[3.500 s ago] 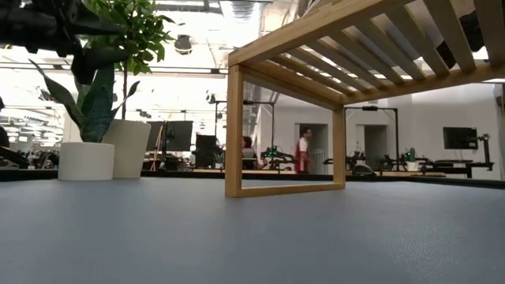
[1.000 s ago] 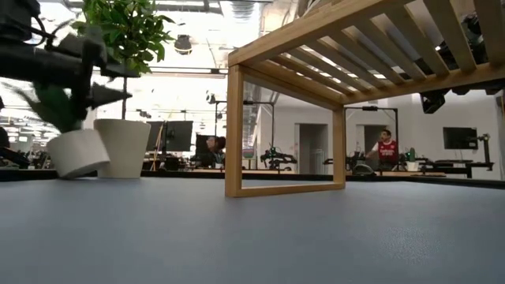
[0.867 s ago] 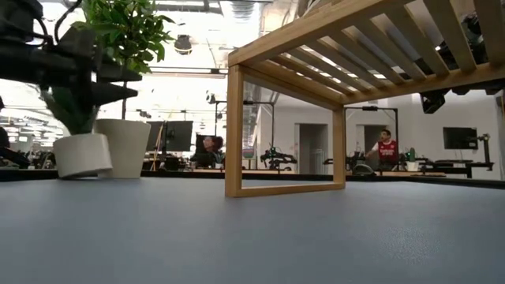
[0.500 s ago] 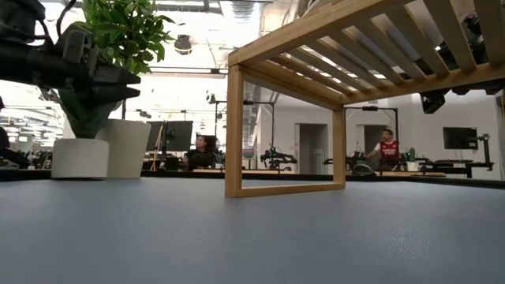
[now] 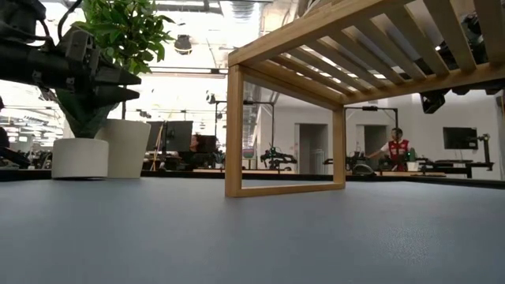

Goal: Place and stack bowls onto a shelf
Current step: Return to Home Position

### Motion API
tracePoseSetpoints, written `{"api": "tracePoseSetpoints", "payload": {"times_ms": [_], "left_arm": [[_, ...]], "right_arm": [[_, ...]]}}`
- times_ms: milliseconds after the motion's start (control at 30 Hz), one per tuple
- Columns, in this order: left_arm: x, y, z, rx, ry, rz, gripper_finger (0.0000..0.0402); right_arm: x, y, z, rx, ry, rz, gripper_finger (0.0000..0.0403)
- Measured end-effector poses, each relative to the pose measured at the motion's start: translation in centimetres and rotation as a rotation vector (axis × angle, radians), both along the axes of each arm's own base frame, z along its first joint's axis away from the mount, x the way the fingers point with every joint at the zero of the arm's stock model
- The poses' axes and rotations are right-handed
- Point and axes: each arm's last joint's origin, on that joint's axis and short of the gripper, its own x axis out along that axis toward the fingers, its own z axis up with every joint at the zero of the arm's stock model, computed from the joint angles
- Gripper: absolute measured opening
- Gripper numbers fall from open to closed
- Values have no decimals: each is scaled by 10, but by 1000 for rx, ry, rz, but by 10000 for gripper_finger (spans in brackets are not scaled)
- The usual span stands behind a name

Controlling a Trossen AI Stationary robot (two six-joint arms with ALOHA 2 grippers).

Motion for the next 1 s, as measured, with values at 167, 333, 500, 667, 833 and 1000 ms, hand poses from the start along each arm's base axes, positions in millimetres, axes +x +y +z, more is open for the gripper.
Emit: {"api": "tracePoseSetpoints", "payload": {"times_ms": [167, 333, 500, 667, 833, 1000], "left_arm": [[0, 0, 0, 27, 15, 2, 250], [0, 0, 0, 49, 26, 6, 250], [0, 0, 0, 56, 31, 6, 250], [0, 0, 0, 57, 31, 9, 250], [0, 0, 0, 67, 37, 12, 250], [0, 1, 0, 96, 52, 28, 250]], "right_arm": [[0, 0, 0, 0, 0, 0, 166], [0, 0, 0, 0, 0, 0, 166], [0, 0, 0, 0, 0, 0, 166], [0, 0, 0, 0, 0, 0, 166], [0, 0, 0, 0, 0, 0, 166], [0, 0, 0, 0, 0, 0, 166]]}}
